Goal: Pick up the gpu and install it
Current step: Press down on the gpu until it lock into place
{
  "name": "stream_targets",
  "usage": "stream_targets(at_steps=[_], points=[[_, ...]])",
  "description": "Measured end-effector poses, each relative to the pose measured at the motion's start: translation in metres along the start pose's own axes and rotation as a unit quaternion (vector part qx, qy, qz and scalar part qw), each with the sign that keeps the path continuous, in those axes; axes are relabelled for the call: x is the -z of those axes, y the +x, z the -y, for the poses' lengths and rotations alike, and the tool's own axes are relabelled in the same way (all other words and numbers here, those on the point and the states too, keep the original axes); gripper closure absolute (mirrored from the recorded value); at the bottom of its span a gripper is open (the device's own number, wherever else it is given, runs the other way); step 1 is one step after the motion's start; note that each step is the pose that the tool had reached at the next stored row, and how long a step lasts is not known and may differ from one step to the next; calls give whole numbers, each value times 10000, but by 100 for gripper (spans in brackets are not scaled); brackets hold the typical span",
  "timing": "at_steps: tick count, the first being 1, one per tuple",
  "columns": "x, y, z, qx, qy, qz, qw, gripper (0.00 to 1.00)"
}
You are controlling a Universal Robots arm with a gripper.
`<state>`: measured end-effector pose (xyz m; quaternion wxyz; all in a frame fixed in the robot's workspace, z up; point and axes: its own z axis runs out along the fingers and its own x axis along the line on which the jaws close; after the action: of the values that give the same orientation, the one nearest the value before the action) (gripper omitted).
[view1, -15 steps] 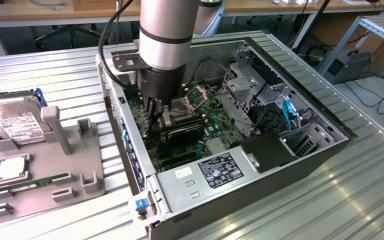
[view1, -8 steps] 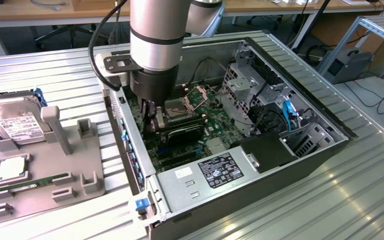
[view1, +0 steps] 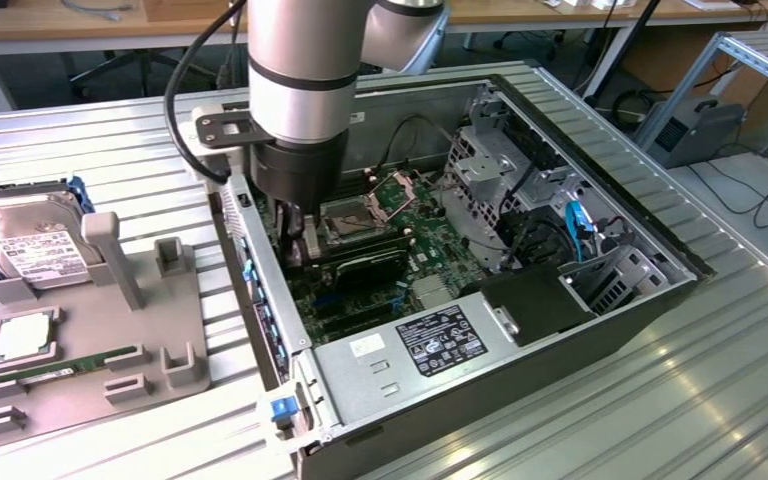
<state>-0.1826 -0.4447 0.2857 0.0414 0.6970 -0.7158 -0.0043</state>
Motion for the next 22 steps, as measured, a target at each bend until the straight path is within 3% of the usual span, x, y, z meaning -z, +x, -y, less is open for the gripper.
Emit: stream_targets(at_steps=[22], points=[[-3,1,-50,0,0,0,10000,89]])
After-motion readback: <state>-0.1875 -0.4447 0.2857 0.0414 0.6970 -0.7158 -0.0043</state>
